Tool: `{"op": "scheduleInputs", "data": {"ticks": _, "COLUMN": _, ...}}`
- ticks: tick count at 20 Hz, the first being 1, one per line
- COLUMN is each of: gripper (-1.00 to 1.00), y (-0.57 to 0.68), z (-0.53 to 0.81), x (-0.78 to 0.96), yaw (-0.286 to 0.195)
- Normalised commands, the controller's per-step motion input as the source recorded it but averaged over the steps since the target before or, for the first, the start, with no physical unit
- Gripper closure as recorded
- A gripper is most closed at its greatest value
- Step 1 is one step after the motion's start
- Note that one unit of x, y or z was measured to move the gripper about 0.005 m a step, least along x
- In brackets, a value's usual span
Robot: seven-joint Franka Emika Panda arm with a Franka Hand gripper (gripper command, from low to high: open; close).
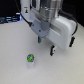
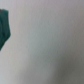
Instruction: Open the kcup holder, insert the kcup into the holder, and close the kcup holder
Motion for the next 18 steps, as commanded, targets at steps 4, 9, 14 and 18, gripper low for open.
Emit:
{"op": "scheduleInputs", "data": {"ticks": 4, "gripper": -1.0, "y": -0.52, "z": 0.0, "x": 0.25, "yaw": -0.213}}
{"op": "scheduleInputs", "data": {"ticks": 9, "gripper": -1.0, "y": -0.43, "z": -0.01, "x": 0.34, "yaw": -0.177}}
{"op": "scheduleInputs", "data": {"ticks": 14, "gripper": -1.0, "y": -0.26, "z": -0.12, "x": 0.34, "yaw": -0.167}}
{"op": "scheduleInputs", "data": {"ticks": 18, "gripper": -1.0, "y": -0.17, "z": -0.21, "x": 0.18, "yaw": -0.138}}
